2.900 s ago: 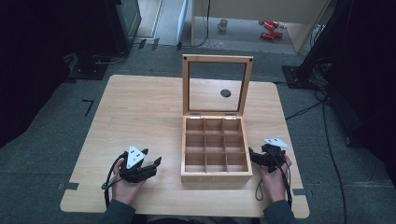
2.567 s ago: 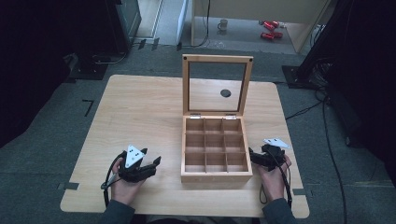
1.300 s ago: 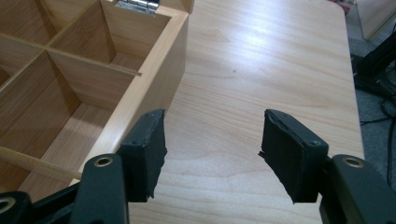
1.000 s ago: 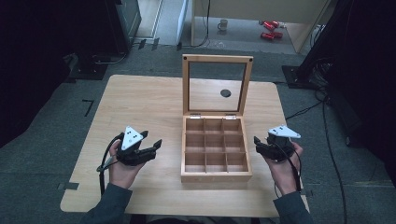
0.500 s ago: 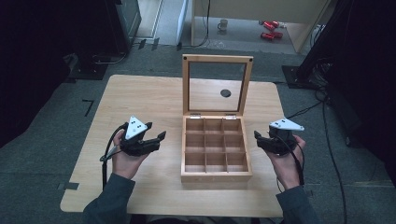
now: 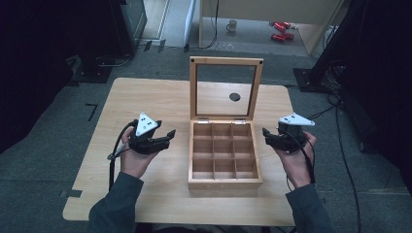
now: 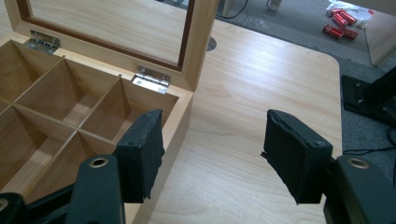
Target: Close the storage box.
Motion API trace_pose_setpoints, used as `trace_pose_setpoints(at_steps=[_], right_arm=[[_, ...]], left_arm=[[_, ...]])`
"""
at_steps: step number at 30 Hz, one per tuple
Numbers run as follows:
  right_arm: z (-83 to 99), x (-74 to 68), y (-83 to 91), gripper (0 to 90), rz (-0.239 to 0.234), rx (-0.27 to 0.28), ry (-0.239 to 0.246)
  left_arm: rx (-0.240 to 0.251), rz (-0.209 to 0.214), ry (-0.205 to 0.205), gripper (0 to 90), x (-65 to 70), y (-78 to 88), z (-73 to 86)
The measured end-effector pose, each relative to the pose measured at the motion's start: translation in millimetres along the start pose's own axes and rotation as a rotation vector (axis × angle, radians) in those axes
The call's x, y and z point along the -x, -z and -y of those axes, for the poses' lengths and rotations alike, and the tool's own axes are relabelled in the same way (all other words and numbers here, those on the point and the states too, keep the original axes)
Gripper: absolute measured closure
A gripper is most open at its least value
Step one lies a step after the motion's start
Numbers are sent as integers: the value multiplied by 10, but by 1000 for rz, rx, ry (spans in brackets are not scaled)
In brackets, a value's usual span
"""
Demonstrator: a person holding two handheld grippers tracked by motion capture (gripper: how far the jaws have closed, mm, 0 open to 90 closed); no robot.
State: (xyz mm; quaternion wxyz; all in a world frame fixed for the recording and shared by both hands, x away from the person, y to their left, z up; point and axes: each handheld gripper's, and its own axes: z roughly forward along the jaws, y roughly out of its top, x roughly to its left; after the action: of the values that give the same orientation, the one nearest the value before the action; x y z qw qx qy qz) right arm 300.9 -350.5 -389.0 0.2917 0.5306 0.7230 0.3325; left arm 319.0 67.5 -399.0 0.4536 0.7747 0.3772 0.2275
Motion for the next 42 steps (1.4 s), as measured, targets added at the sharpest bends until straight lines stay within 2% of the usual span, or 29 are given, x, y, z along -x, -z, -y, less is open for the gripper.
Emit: trace_pose_setpoints(at_steps=[7, 10, 15, 18, 29, 33, 38, 42], right_arm=[[-100, -8, -71, 368, -1, 0, 27], [-128, 7, -108, 371, -14, 3, 14], [-166, 39, -146, 385, -10, 6, -11], [-209, 45, -146, 385, -8, 10, -5], [-358, 69, -137, 401, -15, 38, -5], [-430, 57, -170, 401, -25, 40, 11], [-497, 56, -196, 411, -15, 57, 2], [-548, 45, -246, 411, -6, 50, 6]], left_arm=[[-7, 13, -13, 413, -21, -65, -87], [-11, 12, -11, 414, -27, -98, -113], [-18, 25, -4, 416, -45, -147, -162], [-22, 24, 0, 416, -66, -183, -198], [-32, 11, -12, 413, -111, -276, -328], [-30, 7, -18, 413, -133, -328, -397], [-42, -5, -32, 412, -155, -415, -466], [-55, -12, -40, 412, -181, -492, -509]])
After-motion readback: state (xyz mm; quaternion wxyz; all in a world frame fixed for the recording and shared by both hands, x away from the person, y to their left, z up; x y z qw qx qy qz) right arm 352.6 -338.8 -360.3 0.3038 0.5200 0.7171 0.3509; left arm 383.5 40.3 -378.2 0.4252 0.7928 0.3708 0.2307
